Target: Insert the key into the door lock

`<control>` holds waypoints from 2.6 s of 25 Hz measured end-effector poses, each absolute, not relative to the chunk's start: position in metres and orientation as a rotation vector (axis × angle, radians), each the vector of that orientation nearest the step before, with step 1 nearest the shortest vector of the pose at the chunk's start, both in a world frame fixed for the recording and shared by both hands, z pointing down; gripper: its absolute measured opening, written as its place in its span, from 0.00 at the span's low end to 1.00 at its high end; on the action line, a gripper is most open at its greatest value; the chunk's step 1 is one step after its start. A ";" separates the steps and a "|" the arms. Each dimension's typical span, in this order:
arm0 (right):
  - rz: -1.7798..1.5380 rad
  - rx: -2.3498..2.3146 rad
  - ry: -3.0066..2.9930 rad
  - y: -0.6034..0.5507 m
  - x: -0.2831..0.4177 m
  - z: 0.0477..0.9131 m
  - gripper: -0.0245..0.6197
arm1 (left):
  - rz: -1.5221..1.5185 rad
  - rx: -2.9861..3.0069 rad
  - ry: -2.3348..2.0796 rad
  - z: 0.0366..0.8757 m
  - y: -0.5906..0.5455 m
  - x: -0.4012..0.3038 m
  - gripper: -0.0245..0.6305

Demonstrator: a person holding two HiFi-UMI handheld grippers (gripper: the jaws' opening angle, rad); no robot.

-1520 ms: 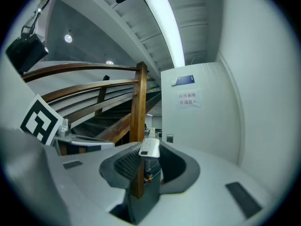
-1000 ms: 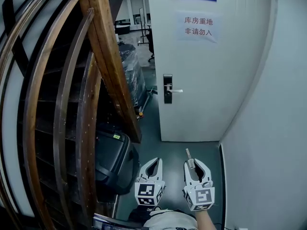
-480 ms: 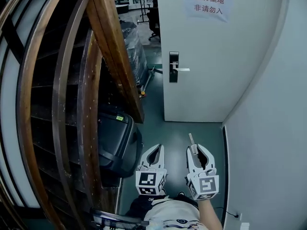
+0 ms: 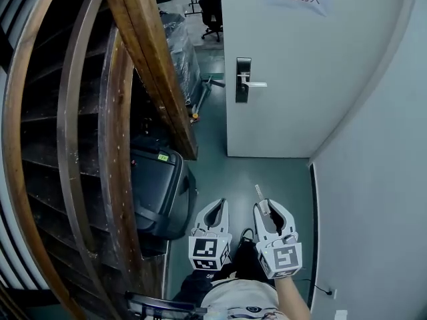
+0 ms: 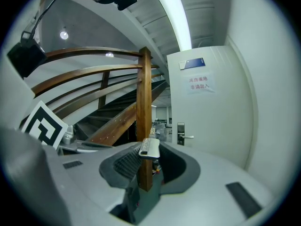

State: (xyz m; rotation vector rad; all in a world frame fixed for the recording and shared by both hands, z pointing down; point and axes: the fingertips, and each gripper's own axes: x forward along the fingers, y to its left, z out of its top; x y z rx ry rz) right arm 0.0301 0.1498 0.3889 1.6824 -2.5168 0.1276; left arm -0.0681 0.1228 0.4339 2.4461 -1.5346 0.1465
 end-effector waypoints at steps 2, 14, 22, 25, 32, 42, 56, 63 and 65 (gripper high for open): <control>0.127 1.672 -2.530 0.133 0.031 0.390 0.22 | 0.151 2.450 -1.540 0.434 0.107 -0.065 0.04; 0.128 1.565 -2.619 0.003 0.057 0.392 0.22 | 0.149 2.464 -1.630 0.420 -0.023 -0.024 0.04; 0.183 1.528 -2.616 -0.054 0.068 0.409 0.22 | 0.183 2.410 -1.664 0.433 -0.077 -0.018 0.04; 0.210 1.533 -2.586 -0.075 0.069 0.421 0.22 | 0.186 2.411 -1.656 0.437 -0.097 -0.018 0.04; 0.240 1.576 -2.516 -0.124 0.054 0.441 0.22 | 0.202 2.446 -1.597 0.450 -0.150 -0.026 0.04; 0.275 1.644 -2.380 -0.198 0.031 0.471 0.22 | 0.259 2.496 -1.492 0.471 -0.216 -0.048 0.04; 0.243 1.688 -2.311 -0.327 0.054 0.578 0.22 | 0.269 2.353 -1.567 0.587 -0.224 -0.081 0.04; 0.225 1.719 -2.269 -0.393 0.068 0.608 0.22 | 0.278 2.304 -1.588 0.632 -0.230 -0.089 0.04; 0.225 1.724 -2.265 -0.403 0.071 0.612 0.22 | 0.282 2.299 -1.587 0.638 -0.235 -0.089 0.04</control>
